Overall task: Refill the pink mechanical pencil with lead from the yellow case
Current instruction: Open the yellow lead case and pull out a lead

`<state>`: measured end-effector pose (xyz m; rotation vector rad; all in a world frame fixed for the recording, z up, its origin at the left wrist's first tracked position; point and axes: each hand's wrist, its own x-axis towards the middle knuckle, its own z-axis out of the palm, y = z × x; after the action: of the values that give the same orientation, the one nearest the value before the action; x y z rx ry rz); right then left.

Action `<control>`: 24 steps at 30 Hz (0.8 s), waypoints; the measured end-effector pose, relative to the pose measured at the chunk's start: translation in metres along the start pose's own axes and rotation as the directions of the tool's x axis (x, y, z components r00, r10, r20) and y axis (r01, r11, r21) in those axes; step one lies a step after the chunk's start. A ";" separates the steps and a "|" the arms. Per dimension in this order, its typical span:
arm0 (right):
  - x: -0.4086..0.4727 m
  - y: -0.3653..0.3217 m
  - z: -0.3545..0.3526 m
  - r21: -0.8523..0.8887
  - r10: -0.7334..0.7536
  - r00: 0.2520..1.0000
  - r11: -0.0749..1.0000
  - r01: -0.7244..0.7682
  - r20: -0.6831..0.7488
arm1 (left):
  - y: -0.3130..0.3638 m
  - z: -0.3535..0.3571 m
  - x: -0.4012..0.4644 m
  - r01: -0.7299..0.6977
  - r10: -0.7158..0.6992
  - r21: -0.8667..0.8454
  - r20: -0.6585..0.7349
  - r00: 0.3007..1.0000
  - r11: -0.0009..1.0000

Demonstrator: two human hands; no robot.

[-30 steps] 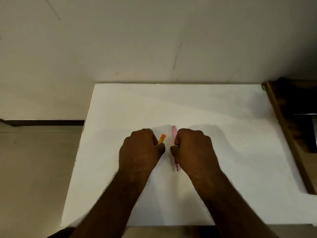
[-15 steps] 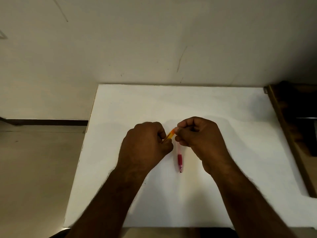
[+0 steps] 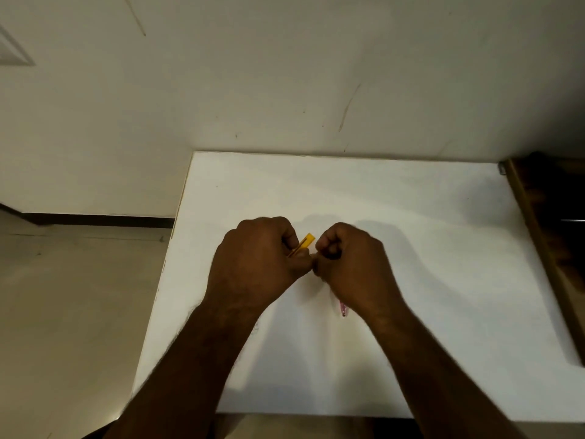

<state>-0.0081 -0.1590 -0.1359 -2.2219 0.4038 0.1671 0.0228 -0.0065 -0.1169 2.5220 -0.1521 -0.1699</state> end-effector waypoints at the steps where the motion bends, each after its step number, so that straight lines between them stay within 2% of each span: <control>1: -0.002 -0.001 0.005 -0.059 -0.019 1.000 0.998 0.020 0.019 | -0.001 -0.001 0.000 0.001 -0.001 -0.012 -0.006 1.000 1.000; 5: -0.006 -0.006 0.017 -0.221 -0.077 0.997 0.972 0.076 0.004 | 0.000 0.000 0.000 0.000 -0.001 -0.048 -0.017 1.000 0.999; 9: -0.007 -0.008 0.014 -0.256 -0.101 0.994 0.962 0.091 -0.027 | 0.000 -0.001 0.000 0.002 -0.002 -0.046 -0.001 1.000 0.999; 10: -0.005 -0.007 0.009 -0.189 -0.070 0.996 0.980 0.059 -0.050 | -0.001 -0.001 0.000 0.004 -0.004 -0.040 0.001 1.000 0.999; 12: 0.002 -0.006 -0.006 0.157 0.056 0.996 0.987 -0.045 -0.065 | -0.001 -0.001 0.001 0.009 -0.009 -0.026 0.007 1.000 1.000; 14: 0.005 -0.009 -0.019 0.535 0.193 0.980 0.823 -0.192 0.055 | -0.001 -0.001 0.001 0.000 0.001 -0.020 0.016 1.000 1.000; 15: 0.006 -0.010 -0.024 0.624 0.217 0.968 0.742 -0.246 0.124 | 0.000 -0.001 0.001 -0.013 0.013 -0.016 0.021 1.000 1.000; 17: 0.005 -0.011 -0.026 0.661 0.214 0.955 0.689 -0.296 0.205 | 0.002 -0.001 0.001 -0.047 0.048 -0.009 0.032 0.998 0.999; 21: 0.004 -0.007 -0.022 0.690 0.236 0.945 0.646 -0.326 0.226 | 0.004 -0.001 0.001 -0.131 0.133 -0.037 0.039 0.990 0.991; 24: 0.005 -0.005 -0.021 0.765 0.244 0.928 0.528 -0.369 0.280 | 0.006 -0.002 0.002 -0.233 0.232 -0.066 -0.022 0.972 0.970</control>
<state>-0.0023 -0.1735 -0.1208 -1.1896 0.6459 0.2628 0.0243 -0.0108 -0.1118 2.4142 -0.4267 -0.0609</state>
